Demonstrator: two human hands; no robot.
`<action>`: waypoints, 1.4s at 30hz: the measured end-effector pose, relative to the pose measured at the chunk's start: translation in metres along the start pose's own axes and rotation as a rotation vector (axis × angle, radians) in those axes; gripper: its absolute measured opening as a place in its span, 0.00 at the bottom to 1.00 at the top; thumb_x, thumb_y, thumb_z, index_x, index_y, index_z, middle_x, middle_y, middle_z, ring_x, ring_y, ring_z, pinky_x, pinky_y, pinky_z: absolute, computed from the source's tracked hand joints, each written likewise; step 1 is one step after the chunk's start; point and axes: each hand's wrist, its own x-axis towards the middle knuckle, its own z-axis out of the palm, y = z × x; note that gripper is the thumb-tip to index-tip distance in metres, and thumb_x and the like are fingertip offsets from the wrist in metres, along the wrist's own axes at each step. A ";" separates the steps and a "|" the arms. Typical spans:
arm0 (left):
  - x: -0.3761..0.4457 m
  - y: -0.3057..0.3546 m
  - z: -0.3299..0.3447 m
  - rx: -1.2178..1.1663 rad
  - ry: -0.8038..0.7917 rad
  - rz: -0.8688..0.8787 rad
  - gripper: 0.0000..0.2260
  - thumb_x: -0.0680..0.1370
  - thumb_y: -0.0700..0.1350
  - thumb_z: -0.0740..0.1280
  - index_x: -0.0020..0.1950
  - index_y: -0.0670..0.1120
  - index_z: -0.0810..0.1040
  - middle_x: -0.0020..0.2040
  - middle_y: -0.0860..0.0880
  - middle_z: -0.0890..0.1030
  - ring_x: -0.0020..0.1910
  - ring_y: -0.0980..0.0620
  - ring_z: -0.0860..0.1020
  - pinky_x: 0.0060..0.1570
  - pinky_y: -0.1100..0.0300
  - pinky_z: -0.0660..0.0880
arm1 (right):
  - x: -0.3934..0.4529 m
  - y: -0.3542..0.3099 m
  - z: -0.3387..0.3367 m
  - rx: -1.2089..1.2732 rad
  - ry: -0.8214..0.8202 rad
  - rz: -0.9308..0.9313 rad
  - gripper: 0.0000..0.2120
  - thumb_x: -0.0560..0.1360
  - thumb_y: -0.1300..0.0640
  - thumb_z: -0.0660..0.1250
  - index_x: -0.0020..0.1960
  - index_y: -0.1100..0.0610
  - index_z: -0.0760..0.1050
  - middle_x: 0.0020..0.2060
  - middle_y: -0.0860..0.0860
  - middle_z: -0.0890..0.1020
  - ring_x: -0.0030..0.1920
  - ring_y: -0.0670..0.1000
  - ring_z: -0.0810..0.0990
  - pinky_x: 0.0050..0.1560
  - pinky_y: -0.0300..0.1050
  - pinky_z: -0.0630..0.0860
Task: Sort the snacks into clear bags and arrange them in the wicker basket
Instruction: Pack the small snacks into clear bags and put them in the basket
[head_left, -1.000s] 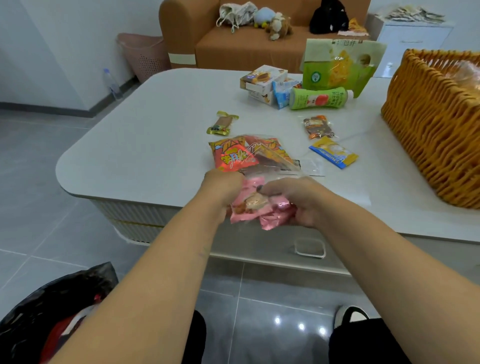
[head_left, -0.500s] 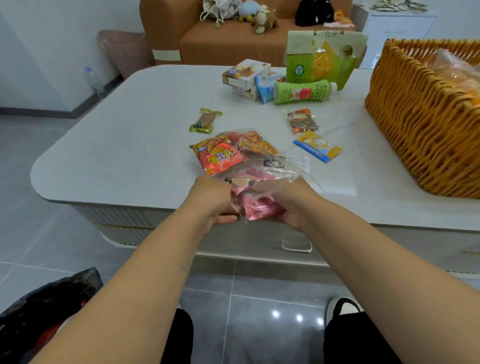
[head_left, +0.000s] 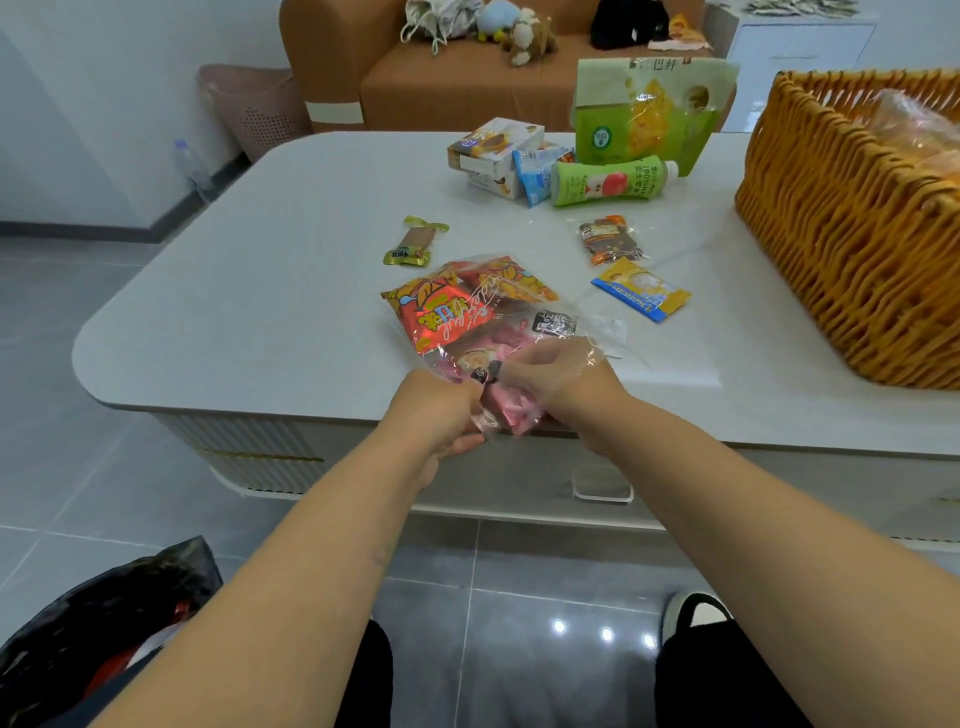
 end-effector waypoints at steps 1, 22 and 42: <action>0.001 -0.001 -0.001 -0.047 -0.002 0.001 0.04 0.79 0.36 0.64 0.51 0.37 0.77 0.44 0.39 0.81 0.46 0.43 0.82 0.46 0.53 0.81 | -0.002 -0.002 -0.001 0.019 -0.050 0.003 0.09 0.71 0.68 0.68 0.33 0.61 0.79 0.26 0.56 0.78 0.24 0.49 0.74 0.26 0.37 0.73; 0.001 -0.003 -0.011 -0.051 -0.035 0.002 0.06 0.80 0.34 0.63 0.43 0.38 0.74 0.36 0.43 0.81 0.38 0.48 0.83 0.39 0.53 0.82 | -0.011 0.000 -0.010 0.009 -0.181 0.084 0.17 0.76 0.64 0.64 0.58 0.46 0.79 0.36 0.52 0.83 0.27 0.46 0.73 0.26 0.34 0.69; 0.003 -0.006 -0.016 -0.083 0.009 -0.037 0.08 0.76 0.32 0.65 0.55 0.34 0.77 0.48 0.40 0.85 0.39 0.48 0.86 0.34 0.57 0.81 | -0.015 0.007 -0.017 0.515 0.204 0.124 0.11 0.72 0.67 0.58 0.45 0.58 0.78 0.39 0.59 0.80 0.26 0.51 0.79 0.26 0.37 0.68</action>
